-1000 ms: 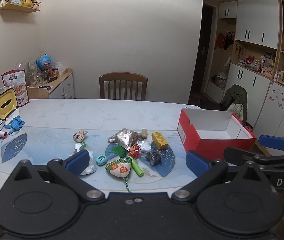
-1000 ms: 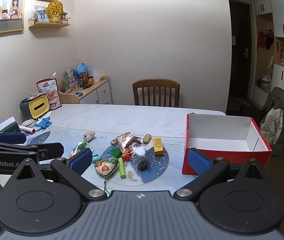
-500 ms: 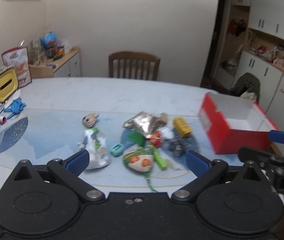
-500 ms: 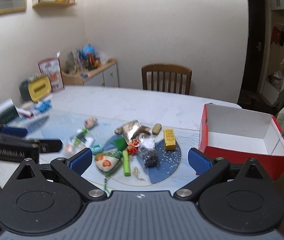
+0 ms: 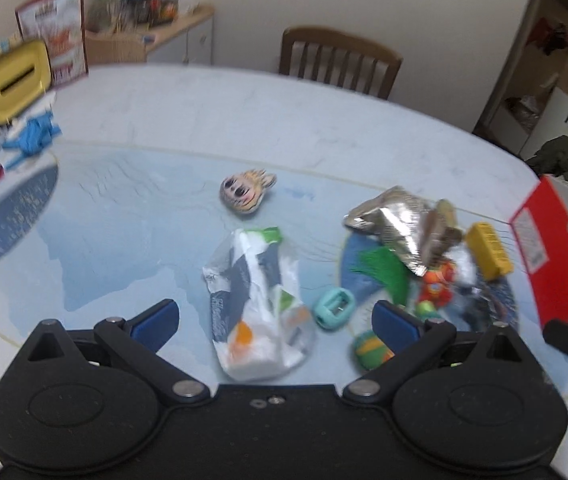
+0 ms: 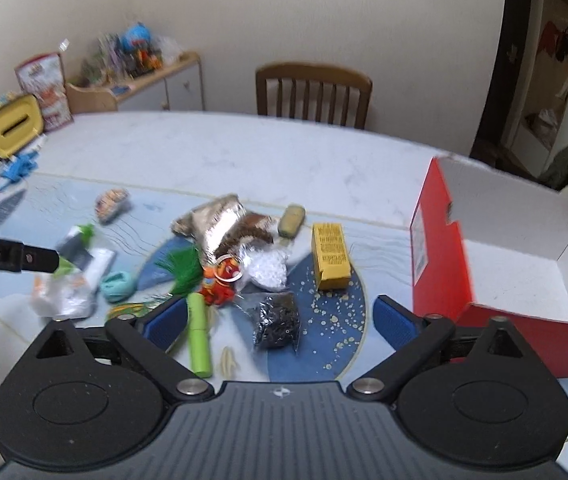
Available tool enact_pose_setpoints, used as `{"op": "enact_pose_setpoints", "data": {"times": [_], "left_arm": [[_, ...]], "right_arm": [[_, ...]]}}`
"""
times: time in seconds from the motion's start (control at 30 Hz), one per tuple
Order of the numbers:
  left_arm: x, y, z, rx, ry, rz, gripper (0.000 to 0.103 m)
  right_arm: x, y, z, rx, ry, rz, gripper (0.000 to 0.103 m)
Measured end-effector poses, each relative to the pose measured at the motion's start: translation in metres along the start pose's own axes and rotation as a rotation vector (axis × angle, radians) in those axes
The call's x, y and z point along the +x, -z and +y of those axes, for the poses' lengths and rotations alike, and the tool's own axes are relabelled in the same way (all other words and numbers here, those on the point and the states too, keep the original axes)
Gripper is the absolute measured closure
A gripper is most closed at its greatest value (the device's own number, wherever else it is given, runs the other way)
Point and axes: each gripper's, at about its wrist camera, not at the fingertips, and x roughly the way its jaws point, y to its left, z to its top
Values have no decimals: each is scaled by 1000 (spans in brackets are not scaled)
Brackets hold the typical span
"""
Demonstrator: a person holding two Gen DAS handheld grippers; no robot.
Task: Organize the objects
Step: 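Grasp the clear plastic bag with left tool while right tool grasps black bead bag, then carry both bags into the red shoebox and lower them onto its floor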
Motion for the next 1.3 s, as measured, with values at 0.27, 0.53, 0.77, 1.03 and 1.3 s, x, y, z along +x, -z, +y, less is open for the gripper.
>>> {"op": "enact_pose_setpoints", "data": {"times": [0.27, 0.53, 0.77, 1.03, 1.3], "left_arm": [[51, -9, 15, -29, -8, 107, 5], [62, -7, 15, -7, 1, 115, 21], [63, -7, 13, 29, 22, 120, 44], [57, -5, 3, 82, 26, 84, 67], [37, -13, -2, 100, 83, 69, 69]], "right_arm": [[58, -4, 2, 19, 21, 96, 23], [87, -1, -3, 70, 27, 164, 48], [90, -2, -3, 104, 12, 181, 66], [77, 0, -6, 142, 25, 176, 72], [23, -3, -23, 223, 41, 124, 72]]}}
